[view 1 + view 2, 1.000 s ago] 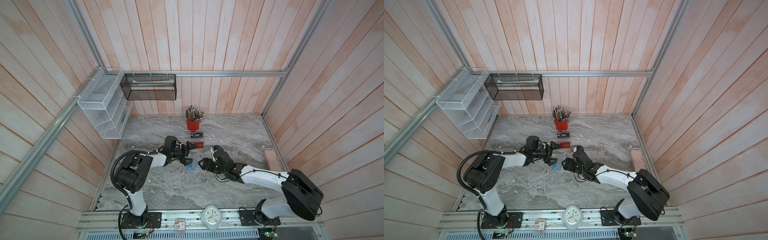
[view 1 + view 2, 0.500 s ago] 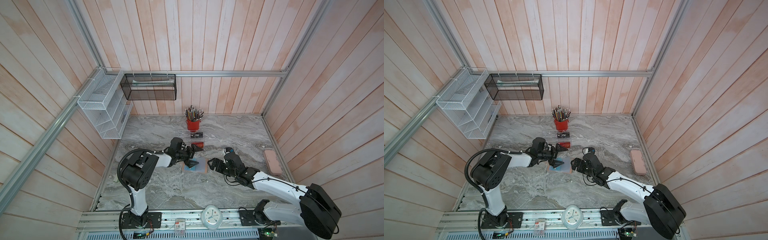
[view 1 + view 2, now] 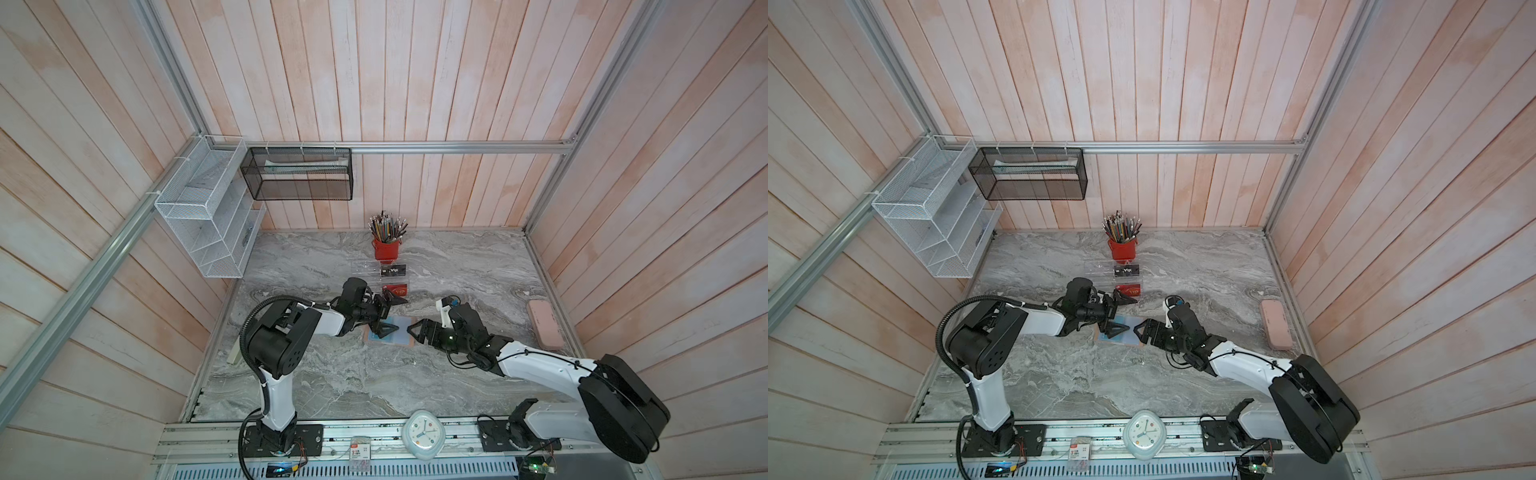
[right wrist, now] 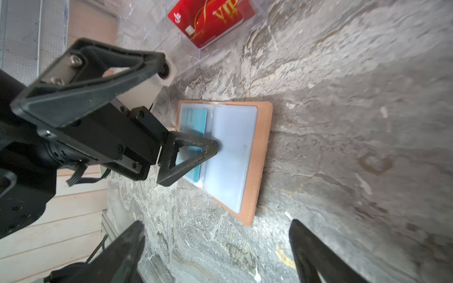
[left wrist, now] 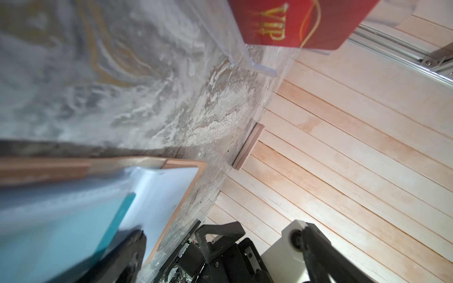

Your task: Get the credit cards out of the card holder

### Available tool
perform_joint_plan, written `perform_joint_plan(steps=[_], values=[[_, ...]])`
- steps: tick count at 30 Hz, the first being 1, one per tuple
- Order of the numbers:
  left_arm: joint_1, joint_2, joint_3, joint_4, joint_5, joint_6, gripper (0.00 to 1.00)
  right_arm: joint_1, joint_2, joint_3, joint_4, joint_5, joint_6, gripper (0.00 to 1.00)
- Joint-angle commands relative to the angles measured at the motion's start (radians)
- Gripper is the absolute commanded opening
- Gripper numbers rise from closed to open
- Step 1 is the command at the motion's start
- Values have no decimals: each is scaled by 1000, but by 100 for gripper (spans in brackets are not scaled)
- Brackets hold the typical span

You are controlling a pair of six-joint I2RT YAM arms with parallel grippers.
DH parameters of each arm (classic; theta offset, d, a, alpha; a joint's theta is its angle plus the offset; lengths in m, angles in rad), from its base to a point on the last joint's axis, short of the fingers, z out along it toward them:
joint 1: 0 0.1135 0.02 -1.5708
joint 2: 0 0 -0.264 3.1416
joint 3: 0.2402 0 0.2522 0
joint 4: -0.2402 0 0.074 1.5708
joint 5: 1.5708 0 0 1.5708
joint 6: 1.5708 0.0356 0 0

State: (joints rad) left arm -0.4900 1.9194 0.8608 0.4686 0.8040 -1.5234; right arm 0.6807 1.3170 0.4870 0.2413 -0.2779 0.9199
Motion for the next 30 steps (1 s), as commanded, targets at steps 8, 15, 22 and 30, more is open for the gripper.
perform_joint_plan(steps=[8,15,22,30], values=[[76,-69,-25,-52,15,52,100,-4,97,57,122,-152,-39,83],[83,-71,-31,-59,18,55,100,-17,215,125,170,-214,-48,73],[128,-104,-53,-88,26,82,100,-44,334,184,234,-277,-42,62],[156,-120,-57,-178,30,169,100,-47,454,226,319,-347,-19,53]])
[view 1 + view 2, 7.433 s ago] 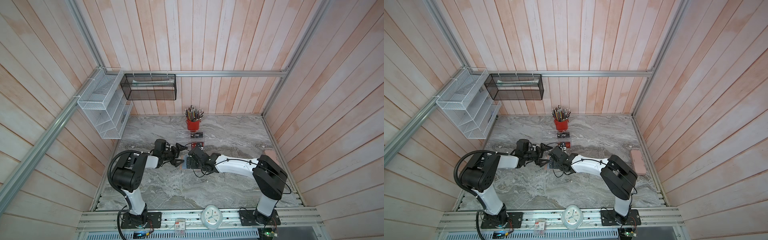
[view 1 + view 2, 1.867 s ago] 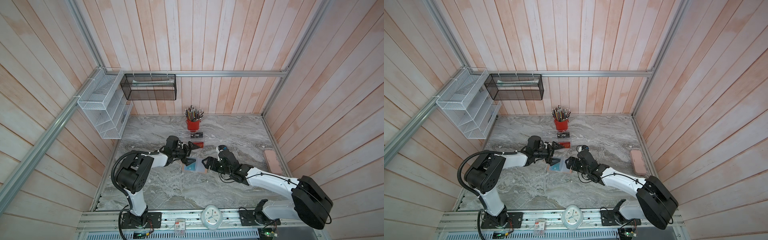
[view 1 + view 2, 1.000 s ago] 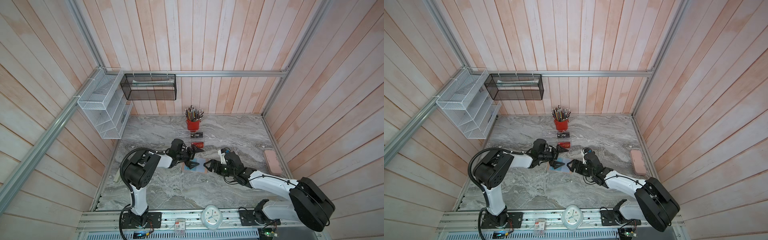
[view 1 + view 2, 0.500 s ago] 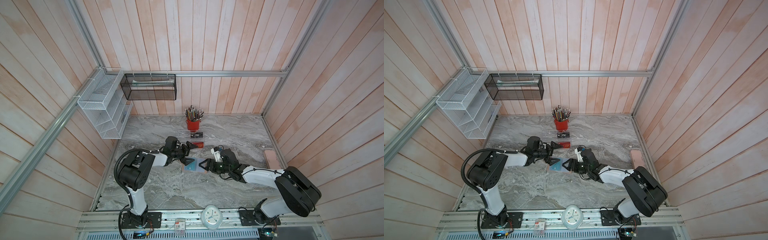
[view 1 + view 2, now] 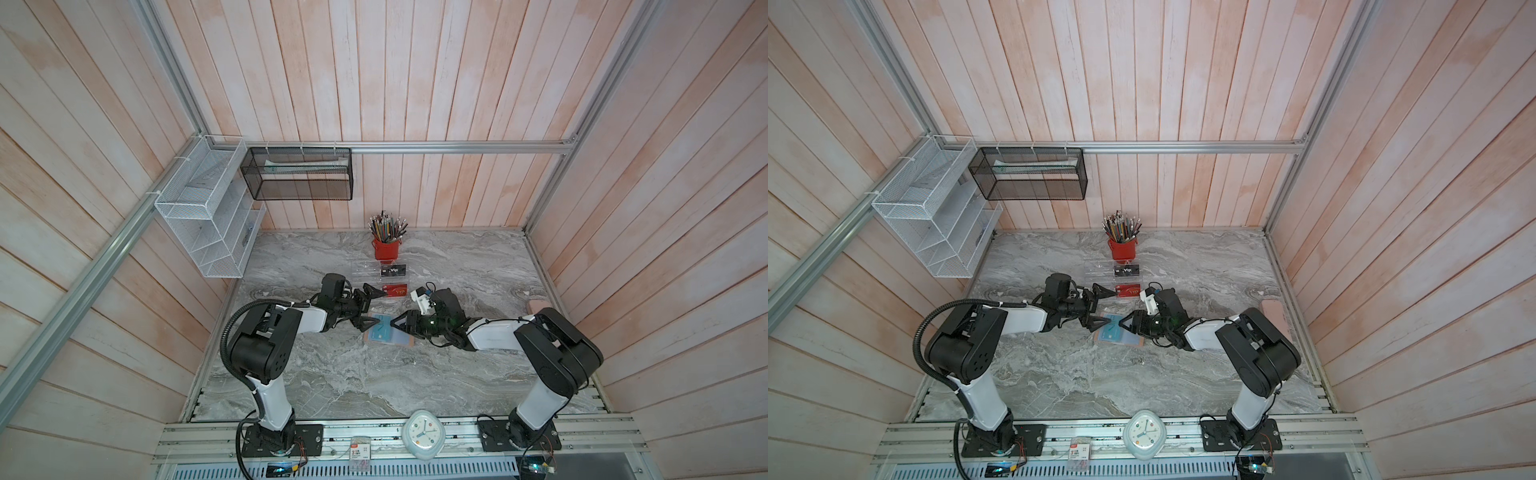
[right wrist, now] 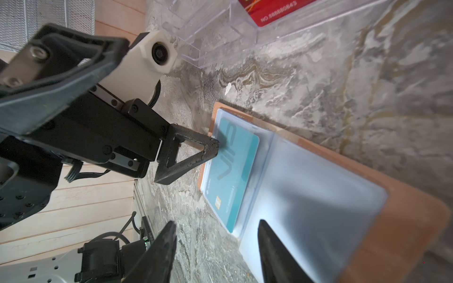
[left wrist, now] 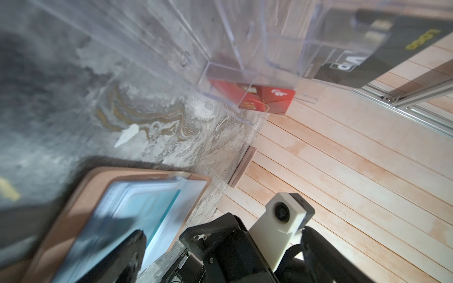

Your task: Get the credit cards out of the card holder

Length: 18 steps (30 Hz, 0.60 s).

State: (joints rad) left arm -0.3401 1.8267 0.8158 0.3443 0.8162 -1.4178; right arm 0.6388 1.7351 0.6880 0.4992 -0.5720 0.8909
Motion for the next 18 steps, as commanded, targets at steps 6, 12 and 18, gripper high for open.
perform_joint_plan(steps=[6,12,18], values=[[13,-18,-26,-78,22,98,100,-5,88,22,117,-68,40,50],[18,-15,-29,-109,26,135,100,-4,137,31,160,-93,64,47],[26,-13,-27,-140,34,168,100,-5,174,45,169,-95,78,44]])
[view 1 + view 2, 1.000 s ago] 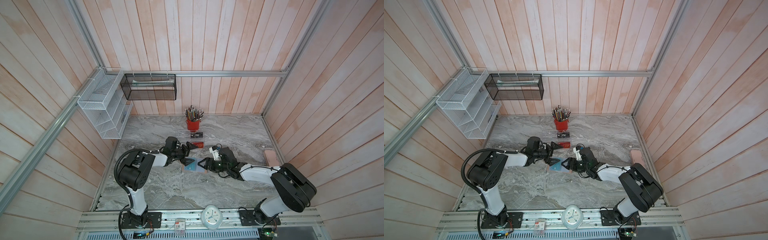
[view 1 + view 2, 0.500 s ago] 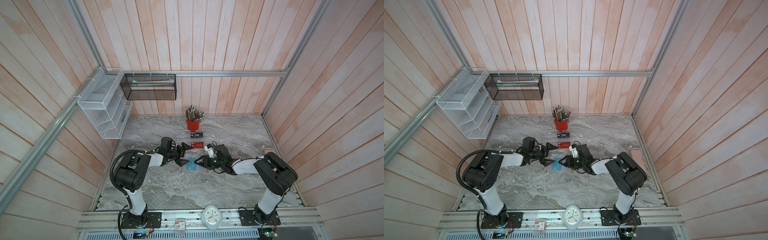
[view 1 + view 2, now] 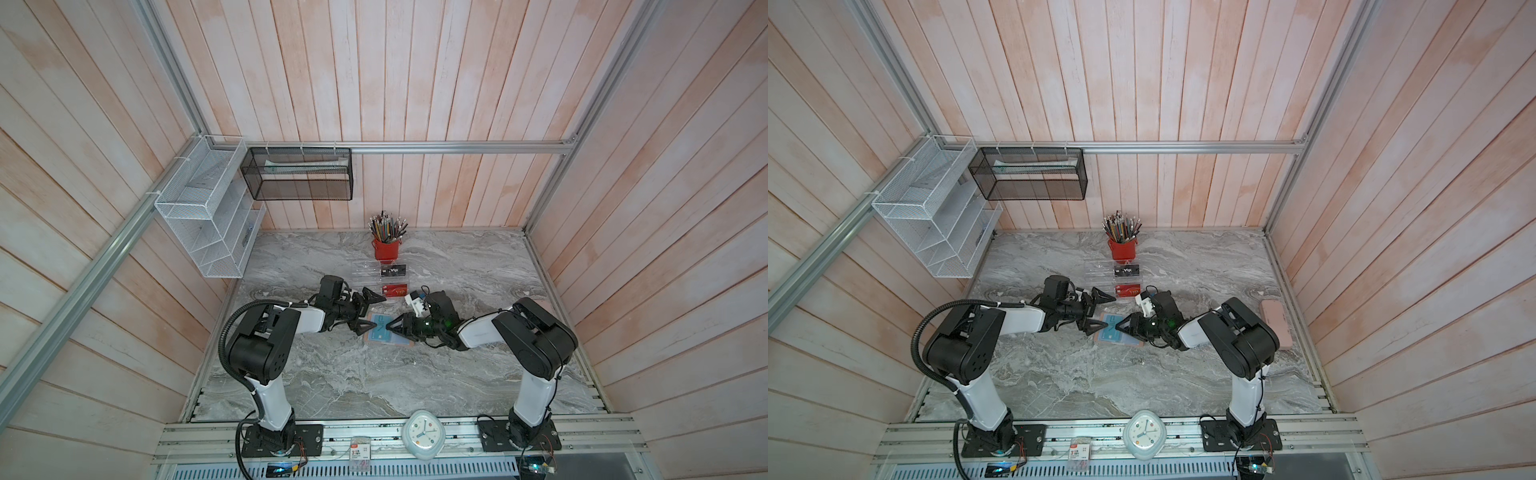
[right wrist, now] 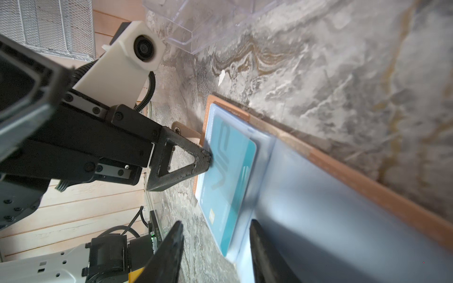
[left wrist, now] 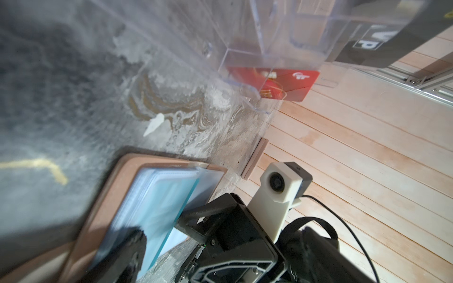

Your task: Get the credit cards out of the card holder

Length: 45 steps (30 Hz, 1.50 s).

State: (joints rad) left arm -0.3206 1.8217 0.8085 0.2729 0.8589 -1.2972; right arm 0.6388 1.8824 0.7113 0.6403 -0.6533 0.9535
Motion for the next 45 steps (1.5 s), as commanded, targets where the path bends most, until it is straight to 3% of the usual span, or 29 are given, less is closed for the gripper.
perform_joint_plan(steps=[1,26,37,45], values=[[9,-7,-19,-80,-9,55,100,-4,34,24,32,-14,17,43],[20,13,-55,-64,-2,74,100,-5,126,29,139,-43,67,19],[24,22,-54,-60,-1,73,100,-8,129,22,130,-40,56,1],[23,30,-55,-57,-3,73,100,-10,117,23,98,-31,38,0]])
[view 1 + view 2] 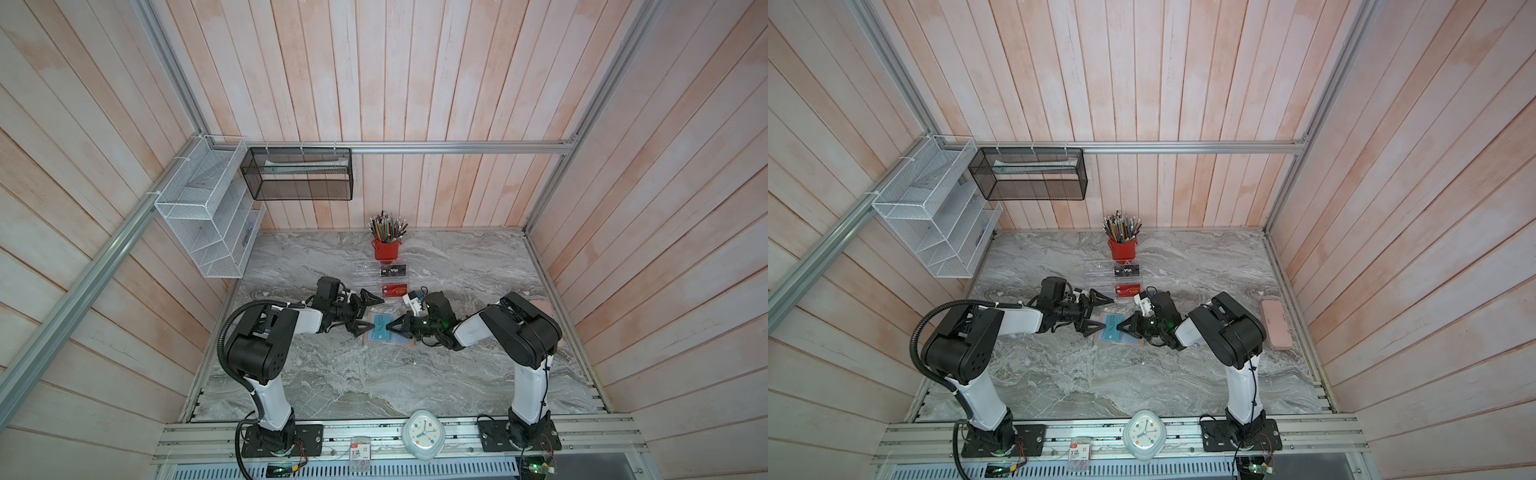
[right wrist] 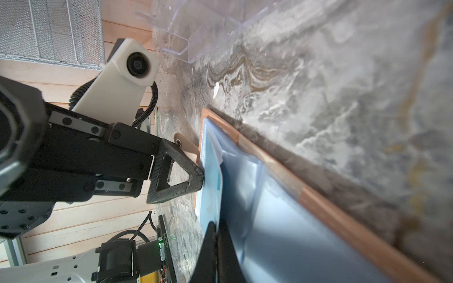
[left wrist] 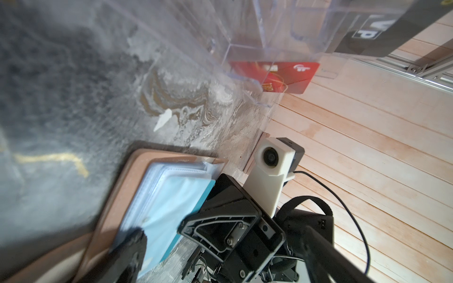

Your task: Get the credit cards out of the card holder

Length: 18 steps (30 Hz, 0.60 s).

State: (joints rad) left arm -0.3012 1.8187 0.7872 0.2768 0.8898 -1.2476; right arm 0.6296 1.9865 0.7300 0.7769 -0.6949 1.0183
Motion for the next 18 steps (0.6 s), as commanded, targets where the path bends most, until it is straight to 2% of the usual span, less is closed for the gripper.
perform_joint_plan(steps=[1,18], values=[[4,32,-35,-59,-34,23,100,-2,11,3,-43,12,-30,0],[4,33,-21,-64,-34,19,100,-18,-26,-30,-79,29,-64,0]])
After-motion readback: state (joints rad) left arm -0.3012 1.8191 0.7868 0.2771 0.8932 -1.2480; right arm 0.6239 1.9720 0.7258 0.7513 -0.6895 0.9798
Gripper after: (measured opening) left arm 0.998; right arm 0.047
